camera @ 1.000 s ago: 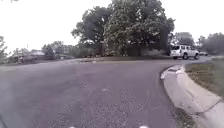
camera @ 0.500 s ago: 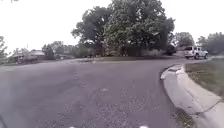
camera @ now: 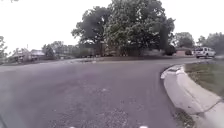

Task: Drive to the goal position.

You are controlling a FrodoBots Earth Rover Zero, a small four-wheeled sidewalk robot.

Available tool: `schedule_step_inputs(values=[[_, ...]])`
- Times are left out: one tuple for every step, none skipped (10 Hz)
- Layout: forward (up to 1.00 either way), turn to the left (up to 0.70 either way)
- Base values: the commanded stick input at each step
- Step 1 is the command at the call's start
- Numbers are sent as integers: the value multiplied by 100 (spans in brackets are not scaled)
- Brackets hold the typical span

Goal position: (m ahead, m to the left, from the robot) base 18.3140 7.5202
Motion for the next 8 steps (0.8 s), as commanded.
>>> schedule_step_inputs(values=[[8, 0], [-98, 0], [8, 0], [10, 0], [80, 0], [100, 0], [100, 0], [100, 0]])
